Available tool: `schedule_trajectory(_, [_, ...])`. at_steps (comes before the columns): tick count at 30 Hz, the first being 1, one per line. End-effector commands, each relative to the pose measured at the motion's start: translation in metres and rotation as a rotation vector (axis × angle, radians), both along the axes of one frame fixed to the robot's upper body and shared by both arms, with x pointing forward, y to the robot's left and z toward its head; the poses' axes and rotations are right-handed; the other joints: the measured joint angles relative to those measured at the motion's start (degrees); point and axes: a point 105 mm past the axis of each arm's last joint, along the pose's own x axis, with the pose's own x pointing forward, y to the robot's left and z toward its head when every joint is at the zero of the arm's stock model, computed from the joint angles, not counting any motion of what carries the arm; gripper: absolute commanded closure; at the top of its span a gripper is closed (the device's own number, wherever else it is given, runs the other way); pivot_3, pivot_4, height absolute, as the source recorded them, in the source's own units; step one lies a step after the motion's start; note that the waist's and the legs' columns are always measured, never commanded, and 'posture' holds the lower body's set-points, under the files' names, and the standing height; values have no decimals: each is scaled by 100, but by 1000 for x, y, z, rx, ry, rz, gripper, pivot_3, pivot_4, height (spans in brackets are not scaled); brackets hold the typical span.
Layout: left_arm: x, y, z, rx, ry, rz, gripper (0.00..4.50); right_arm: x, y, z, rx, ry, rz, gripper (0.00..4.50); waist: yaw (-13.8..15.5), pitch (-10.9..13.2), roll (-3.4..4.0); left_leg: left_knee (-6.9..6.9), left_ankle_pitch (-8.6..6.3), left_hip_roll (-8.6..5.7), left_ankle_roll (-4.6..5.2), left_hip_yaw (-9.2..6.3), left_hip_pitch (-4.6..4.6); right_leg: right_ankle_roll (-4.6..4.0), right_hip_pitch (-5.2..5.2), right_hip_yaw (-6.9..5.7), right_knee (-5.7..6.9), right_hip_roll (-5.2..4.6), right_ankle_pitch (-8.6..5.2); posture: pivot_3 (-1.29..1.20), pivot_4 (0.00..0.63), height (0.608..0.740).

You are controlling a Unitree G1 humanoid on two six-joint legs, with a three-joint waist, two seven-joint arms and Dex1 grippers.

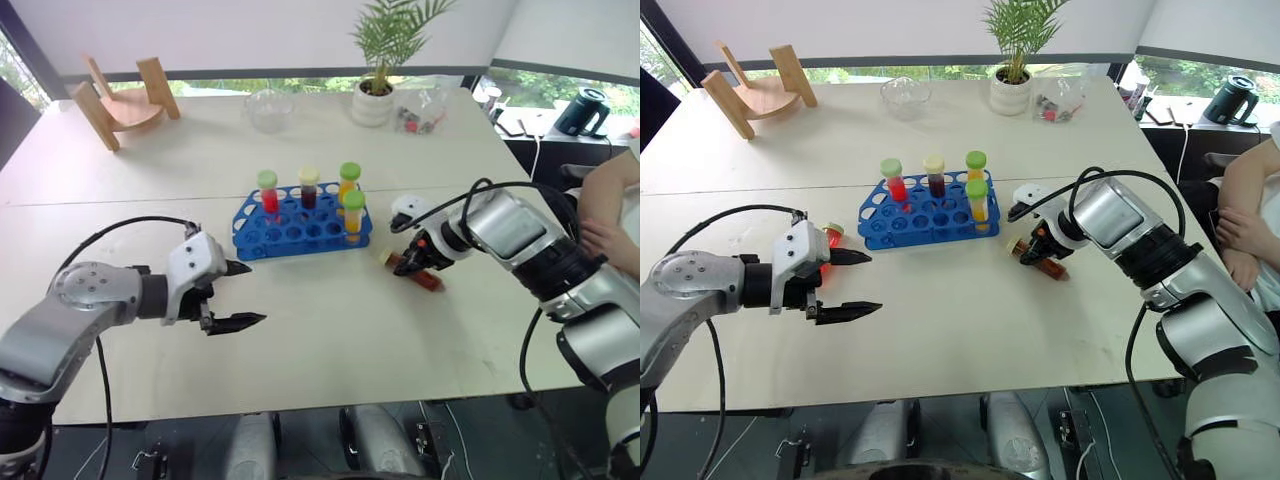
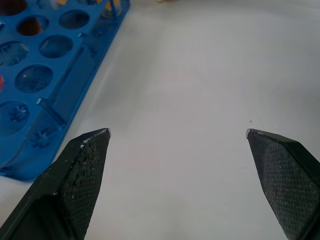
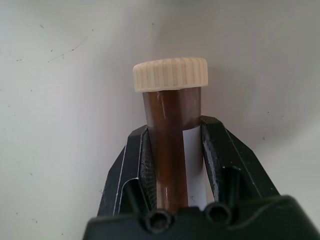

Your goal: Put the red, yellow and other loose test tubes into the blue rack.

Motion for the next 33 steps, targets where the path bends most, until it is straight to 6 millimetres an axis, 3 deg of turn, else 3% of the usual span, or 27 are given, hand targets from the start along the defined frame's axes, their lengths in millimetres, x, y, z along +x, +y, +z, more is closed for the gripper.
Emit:
schedule_trajectory(1, [4,5,7,18,-18,0,0,-3,-10,-5,53,3,-55,3617,14,0,0,1,0,-1,0,1,-1,0,0,0,-1,-1,0,0,150,740])
schedule_trajectory(4, [9,21,9,-20,5,51,0,-12,15,27,232,-133,70,3617,63,3,4,2,0,-3,0,4,-5,0,-3,2,-3,-3,-1,0,150,740])
schedule_trajectory(5, [12,28,11,-36,17,70,0,-24,30,46,344,-175,150,3617,68,6,8,2,0,-3,0,4,-9,0,-9,2,-3,-3,0,0,150,740])
schedule_trajectory(6, [16,34,15,-64,26,86,0,-50,53,77,520,-262,350,3617,66,10,13,-1,0,-2,0,3,-18,1,-20,2,-3,-1,0,0,150,740])
schedule_trajectory(7, [20,38,22,-84,28,97,0,-81,62,93,623,-294,485,3617,73,17,22,-1,0,1,0,1,-27,2,-29,1,-1,2,1,0,150,740])
schedule_trajectory(8, [24,42,26,-96,29,104,0,-102,67,100,676,-313,566,3617,68,21,30,-2,0,5,0,-6,-53,3,-49,-3,0,9,1,0,150,740])
schedule_trajectory(10, [31,45,35,-120,34,101,0,-111,82,104,761,-393,562,3617,74,21,30,1,0,8,0,-28,-87,3,-74,-18,6,19,2,0,150,740])
schedule_trajectory(14, [43,51,44,-84,48,74,0,-88,117,131,1037,-681,375,3617,41,19,27,15,2,13,-3,-20,-85,2,-72,-13,5,21,4,0,150,740])
schedule_trajectory(18, [49,58,49,-23,55,54,0,-52,129,145,1105,-967,118,3617,46,21,30,12,9,12,-13,-12,-92,-3,-93,-4,13,22,6,0,150,740])
schedule_trajectory(20, [51,56,55,-19,49,45,0,-28,130,136,1053,-1085,-50,3617,65,19,28,10,9,12,-13,-11,-98,-3,-100,-5,13,23,6,0,150,740])
schedule_trajectory(23, [50,53,57,-23,50,34,0,-10,130,116,984,-1159,-171,3617,71,19,27,4,10,11,-16,-10,-109,-3,-113,-5,15,20,7,0,150,740])
schedule_trajectory(26, [47,52,55,-27,55,35,0,-6,139,99,1001,-1133,-187,3617,62,19,27,-3,10,8,-17,1,-110,-2,-119,-3,14,8,6,0,150,740])
schedule_trajectory(33, [43,52,48,-35,60,56,0,-8,149,84,1002,-1133,-180,3617,-15,20,28,0,12,9,-19,-1,-113,-2,-125,-3,24,7,7,0,150,740])
